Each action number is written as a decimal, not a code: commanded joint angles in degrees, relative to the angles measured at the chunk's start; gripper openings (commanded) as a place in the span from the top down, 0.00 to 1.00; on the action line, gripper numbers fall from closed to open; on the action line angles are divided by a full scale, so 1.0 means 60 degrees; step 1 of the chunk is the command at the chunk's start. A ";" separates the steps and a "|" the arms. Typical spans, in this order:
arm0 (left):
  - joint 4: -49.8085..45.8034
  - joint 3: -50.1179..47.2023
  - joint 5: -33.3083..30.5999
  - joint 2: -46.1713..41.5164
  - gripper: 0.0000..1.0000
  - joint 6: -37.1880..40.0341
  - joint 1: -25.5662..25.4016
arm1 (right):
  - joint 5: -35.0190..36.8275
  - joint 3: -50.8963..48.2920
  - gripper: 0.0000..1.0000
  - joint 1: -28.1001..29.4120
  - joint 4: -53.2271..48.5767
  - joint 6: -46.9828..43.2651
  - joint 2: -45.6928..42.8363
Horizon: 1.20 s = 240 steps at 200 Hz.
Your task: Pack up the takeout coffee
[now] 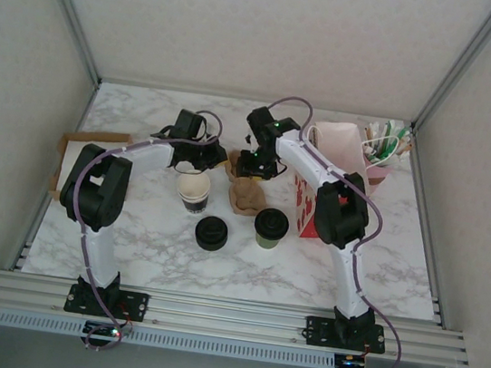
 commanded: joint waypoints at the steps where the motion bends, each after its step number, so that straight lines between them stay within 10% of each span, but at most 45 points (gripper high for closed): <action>1: 0.0246 -0.0089 0.0155 -0.0202 1.00 -0.0038 0.0099 | -0.0125 0.0358 0.55 0.0066 -0.0343 -0.0178 0.0265; 171: 0.0218 -0.0071 0.0093 -0.0189 1.00 -0.0076 0.0084 | -0.0034 0.0609 0.54 0.0317 -0.0755 -0.0386 0.0649; 240: 0.0279 -0.0085 0.0140 -0.0173 1.00 -0.0126 0.0091 | 0.0101 0.0720 0.67 0.0326 -0.0829 -0.0349 0.0625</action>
